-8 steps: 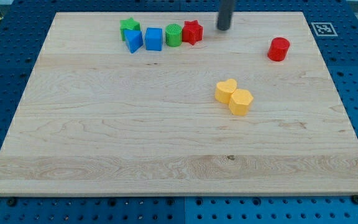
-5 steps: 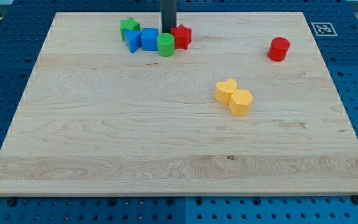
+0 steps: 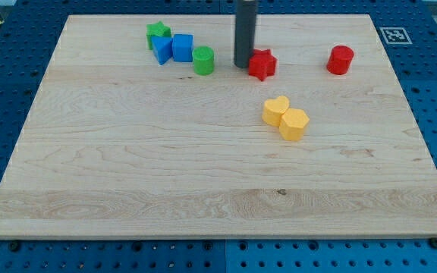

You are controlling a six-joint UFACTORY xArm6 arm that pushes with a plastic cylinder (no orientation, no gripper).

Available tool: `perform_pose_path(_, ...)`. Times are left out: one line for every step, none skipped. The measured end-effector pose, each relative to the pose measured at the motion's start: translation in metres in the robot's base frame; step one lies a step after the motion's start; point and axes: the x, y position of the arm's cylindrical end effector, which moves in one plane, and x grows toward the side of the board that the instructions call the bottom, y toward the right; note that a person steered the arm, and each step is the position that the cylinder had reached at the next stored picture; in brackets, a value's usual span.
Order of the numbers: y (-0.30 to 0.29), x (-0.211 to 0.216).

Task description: Move the red star to the left of the red circle

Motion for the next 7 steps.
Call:
perform_pose_path(0.019,0.020)
perform_pose_path(0.035,0.032)
perform_pose_path(0.051,0.032)
perform_pose_path(0.069,0.032)
perform_pose_path(0.083,0.032)
perform_pose_path(0.089,0.032)
perform_pose_path(0.098,0.032)
